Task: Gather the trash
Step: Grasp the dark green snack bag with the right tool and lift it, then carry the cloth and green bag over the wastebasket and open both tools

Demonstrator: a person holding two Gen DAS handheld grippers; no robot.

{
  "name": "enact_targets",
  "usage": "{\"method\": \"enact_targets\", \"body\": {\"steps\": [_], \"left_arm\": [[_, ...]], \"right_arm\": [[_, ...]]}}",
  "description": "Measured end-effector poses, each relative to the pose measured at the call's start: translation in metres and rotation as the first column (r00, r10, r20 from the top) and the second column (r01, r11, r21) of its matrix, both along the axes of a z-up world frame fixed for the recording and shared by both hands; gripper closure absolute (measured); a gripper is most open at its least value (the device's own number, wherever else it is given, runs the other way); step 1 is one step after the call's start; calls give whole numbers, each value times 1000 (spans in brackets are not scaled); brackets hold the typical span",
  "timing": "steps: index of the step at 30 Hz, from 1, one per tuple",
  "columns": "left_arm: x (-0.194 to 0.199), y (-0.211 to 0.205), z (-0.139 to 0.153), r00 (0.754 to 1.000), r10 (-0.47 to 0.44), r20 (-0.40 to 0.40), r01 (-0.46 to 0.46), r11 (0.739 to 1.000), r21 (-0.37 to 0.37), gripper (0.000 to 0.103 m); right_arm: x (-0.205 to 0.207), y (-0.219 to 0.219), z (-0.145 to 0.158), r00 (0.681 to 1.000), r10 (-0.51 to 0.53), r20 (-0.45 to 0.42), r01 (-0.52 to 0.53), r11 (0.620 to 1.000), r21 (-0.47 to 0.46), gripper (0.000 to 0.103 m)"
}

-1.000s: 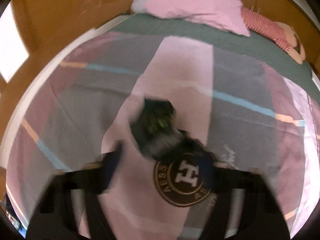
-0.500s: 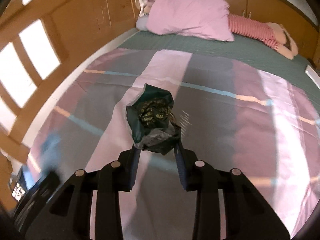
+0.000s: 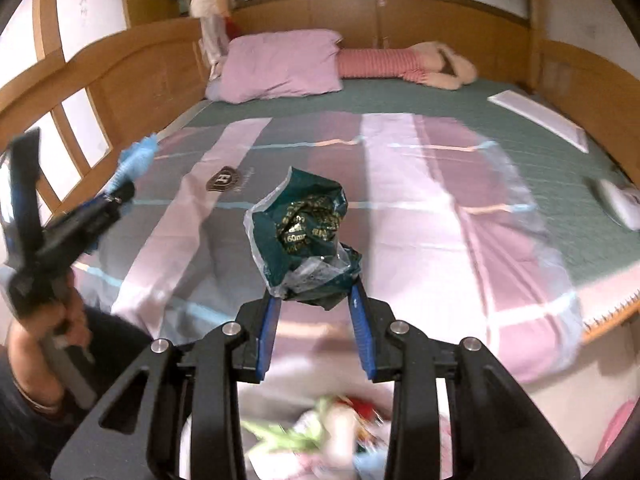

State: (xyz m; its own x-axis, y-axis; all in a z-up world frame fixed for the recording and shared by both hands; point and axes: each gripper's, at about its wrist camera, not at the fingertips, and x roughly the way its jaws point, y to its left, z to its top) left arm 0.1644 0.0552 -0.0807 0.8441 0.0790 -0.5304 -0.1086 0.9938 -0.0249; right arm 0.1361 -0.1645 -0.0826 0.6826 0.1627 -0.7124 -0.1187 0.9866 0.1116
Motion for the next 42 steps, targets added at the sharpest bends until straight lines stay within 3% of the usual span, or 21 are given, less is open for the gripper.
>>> {"method": "enact_targets", "body": {"steps": [7,13,17,24,26,28,30,39,40,42], "left_arm": [[-87,-42,56,991,-95,90,94,995,22,72],[-135,-70,73,981,-158,115,150,986,75,72],[-143,-79,74,976,-187,112,179,980,84,72],[-140,-91,63,970,-237,62,232,970,71,72],[-137,-90,60,968,-248,47,245,967,65,72],[-136,-93,55,965,-260,32,258,964,65,71],[-135,-96,50,960,-278,18,276,959,67,71],[-127,-110,29,912,-402,-82,401,916,-21,68],[-128,-112,27,907,-411,-87,411,911,-23,66],[-129,-117,24,900,-426,-95,426,904,-17,46]], "right_arm": [[-62,-21,50,994,21,105,-19,1000,-15,68],[-106,-32,74,987,60,151,-61,998,-3,68],[-111,-39,62,994,57,93,-57,998,3,68],[-104,-41,25,995,53,-86,-52,998,22,67],[-105,-40,22,994,51,-97,-49,999,20,62],[-108,-43,28,998,29,-60,-27,999,33,39],[-112,-51,39,1000,-1,-22,3,998,68,29],[-133,-101,78,964,-204,170,165,962,218,25],[-134,-104,80,961,-213,178,169,958,233,23],[-134,-108,83,957,-222,185,173,953,248,22]]}}
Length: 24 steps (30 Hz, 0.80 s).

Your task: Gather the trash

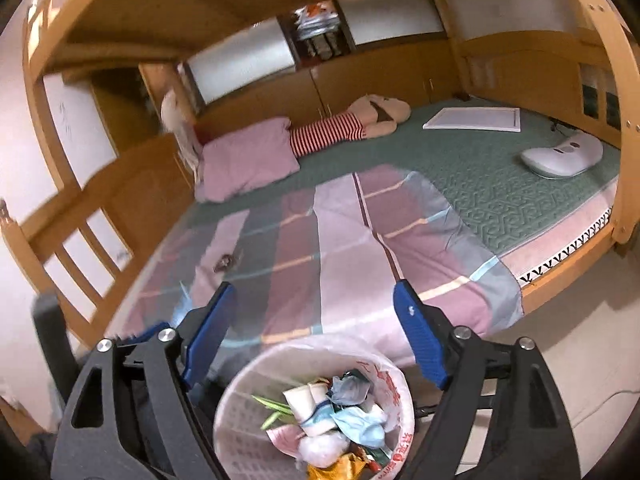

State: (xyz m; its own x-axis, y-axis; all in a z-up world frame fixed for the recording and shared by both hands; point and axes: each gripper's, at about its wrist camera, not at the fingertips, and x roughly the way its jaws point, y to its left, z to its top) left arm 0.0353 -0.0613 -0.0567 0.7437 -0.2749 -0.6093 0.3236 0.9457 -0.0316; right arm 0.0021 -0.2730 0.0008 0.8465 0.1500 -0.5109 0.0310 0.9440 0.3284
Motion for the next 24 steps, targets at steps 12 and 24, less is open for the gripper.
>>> {"method": "enact_targets", "body": {"steps": [12,24], "left_arm": [[-7,20,5,977,209,52,-211,977,31,6],[-36,72,43,897,412,158,-413,910,-33,4]], "right_arm": [[5,23,-7,1000,-5,4,5,995,-97,8],[-2,65,-3,997,-7,75,24,974,-226,4]]}}
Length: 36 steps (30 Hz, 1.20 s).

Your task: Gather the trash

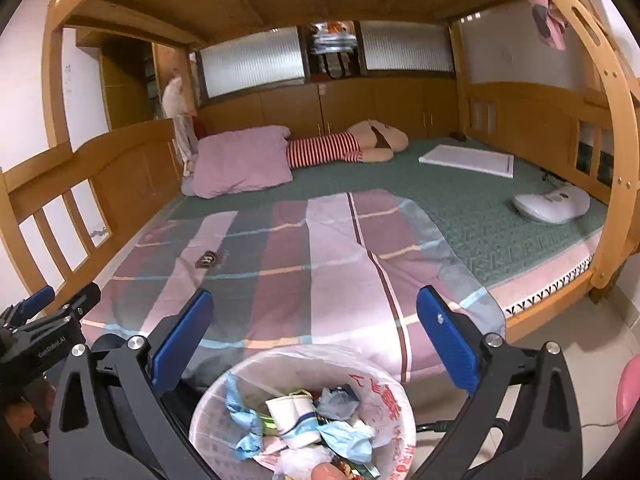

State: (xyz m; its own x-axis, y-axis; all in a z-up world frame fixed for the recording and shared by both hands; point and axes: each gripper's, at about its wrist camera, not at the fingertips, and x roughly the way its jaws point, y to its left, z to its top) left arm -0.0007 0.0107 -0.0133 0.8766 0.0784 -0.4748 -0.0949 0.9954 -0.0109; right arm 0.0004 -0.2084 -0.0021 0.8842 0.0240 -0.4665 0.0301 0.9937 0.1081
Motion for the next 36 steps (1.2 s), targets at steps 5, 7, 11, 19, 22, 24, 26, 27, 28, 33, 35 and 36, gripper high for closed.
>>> {"method": "enact_targets", "body": {"steps": [5,7,11,19,22,24,26,27,28,33,35,36], "left_arm": [[-8,5,9,1000,9,24,-9,1000,6,4],[-10,4,12,1000,7,28,-7,1000,8,4],[-13,1,14,1000,-4,30,4,1000,17,4],[-13,-6,13,1000,-15,24,14,999,33,4],[-12,-7,13,1000,-15,24,14,999,34,4],[-12,-8,13,1000,-16,23,16,999,34,4],[-12,-9,12,1000,-17,20,16,999,34,4],[-12,-9,11,1000,-18,19,18,999,34,4],[-12,-10,11,1000,-20,17,19,999,35,4],[-10,-9,10,1000,-28,12,27,999,35,4],[-10,-9,10,1000,-28,11,28,999,34,4],[-10,-9,10,1000,-28,10,28,999,34,4]], "right_arm": [[-4,19,7,999,29,34,-27,998,-59,4],[-6,26,8,998,38,44,-33,995,-97,4],[-7,33,7,998,54,41,-48,991,-127,4],[-4,26,5,999,44,26,-41,996,-84,4],[-3,26,4,999,43,20,-41,996,-76,4],[-2,26,3,999,46,17,-45,996,-74,4],[-2,28,2,999,49,15,-48,996,-77,4],[-2,27,2,999,49,15,-48,996,-79,4],[-2,28,2,999,50,15,-48,996,-80,4],[-2,27,2,999,48,15,-47,996,-76,4],[-1,27,2,999,48,15,-47,996,-75,4],[-1,26,2,999,48,15,-47,996,-75,4]]}}
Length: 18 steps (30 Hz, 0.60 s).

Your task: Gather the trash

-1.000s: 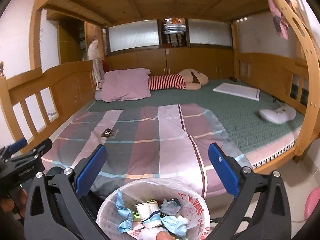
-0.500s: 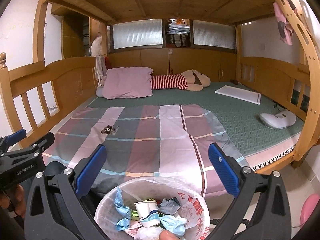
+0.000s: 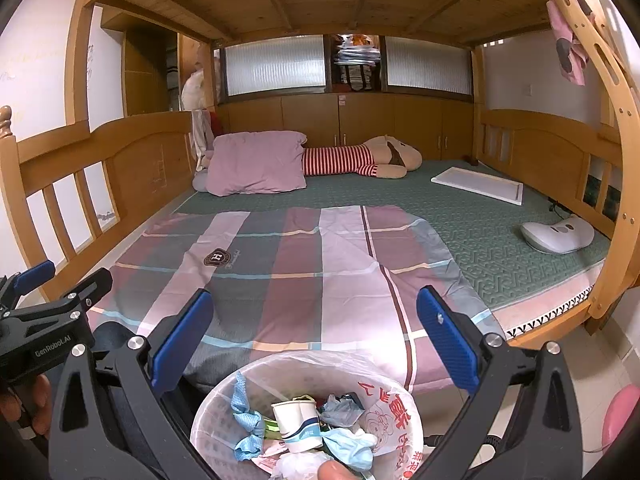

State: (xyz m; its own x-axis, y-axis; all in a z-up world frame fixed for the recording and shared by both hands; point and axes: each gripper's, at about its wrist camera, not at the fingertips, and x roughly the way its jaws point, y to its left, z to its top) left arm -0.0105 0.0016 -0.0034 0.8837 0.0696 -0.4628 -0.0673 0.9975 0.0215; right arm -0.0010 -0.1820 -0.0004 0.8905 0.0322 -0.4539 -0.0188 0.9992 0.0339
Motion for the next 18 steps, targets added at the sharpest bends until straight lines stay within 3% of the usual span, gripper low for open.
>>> {"method": "enact_targets", "body": {"steps": [18], "left_arm": [[0,1,-2,1000,-7,-8,7,1000,-1,4]], "right_arm": [[0,2,-2,1000,-4,-5,4,1000,-1,4]]}}
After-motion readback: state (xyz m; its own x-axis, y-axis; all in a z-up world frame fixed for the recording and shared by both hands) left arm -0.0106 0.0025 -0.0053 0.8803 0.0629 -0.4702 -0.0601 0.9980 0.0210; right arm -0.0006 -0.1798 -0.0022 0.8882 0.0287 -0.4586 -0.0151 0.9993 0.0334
